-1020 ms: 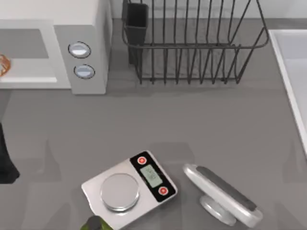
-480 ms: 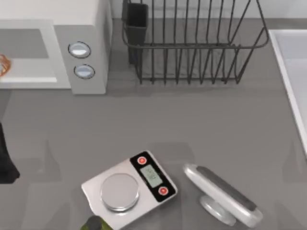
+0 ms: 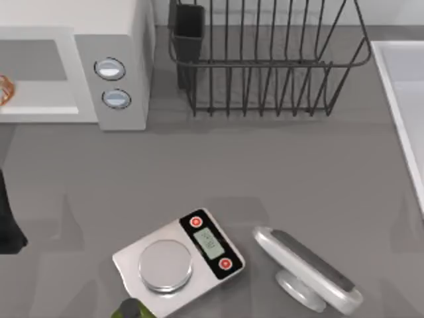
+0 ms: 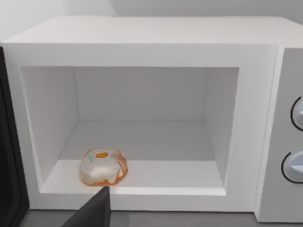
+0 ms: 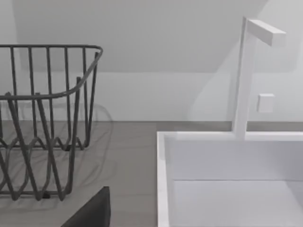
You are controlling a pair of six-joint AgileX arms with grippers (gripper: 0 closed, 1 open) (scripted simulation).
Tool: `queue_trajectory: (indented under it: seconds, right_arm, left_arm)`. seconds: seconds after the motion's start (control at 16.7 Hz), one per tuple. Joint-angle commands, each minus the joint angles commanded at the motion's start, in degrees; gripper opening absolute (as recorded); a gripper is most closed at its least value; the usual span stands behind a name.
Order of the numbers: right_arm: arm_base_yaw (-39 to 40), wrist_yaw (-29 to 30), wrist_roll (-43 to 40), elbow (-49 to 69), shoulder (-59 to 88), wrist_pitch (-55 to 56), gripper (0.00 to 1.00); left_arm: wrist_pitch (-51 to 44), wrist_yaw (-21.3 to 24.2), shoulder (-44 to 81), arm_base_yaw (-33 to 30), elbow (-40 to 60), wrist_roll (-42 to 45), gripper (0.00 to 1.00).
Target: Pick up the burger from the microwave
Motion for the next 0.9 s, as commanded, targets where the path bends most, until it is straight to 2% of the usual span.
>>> queue_trajectory:
  seconds: [0.42, 0.66, 0.9]
  right_arm:
    - [0.0, 0.0, 0.0, 0.0, 0.0, 0.0, 1.00]
    - [0.0, 0.0, 0.0, 0.0, 0.0, 0.0, 1.00]
    - [0.0, 0.0, 0.0, 0.0, 0.0, 0.0, 1.00]
  left_arm:
    - [2.4, 0.6, 5.2, 0.5, 2.1, 0.2, 1.00]
    - [8.5, 2.1, 18.5, 1.8, 7.6, 0.8, 1.00]
    - [17.1, 4.2, 37.5, 3.7, 15.4, 1.6, 1.00]
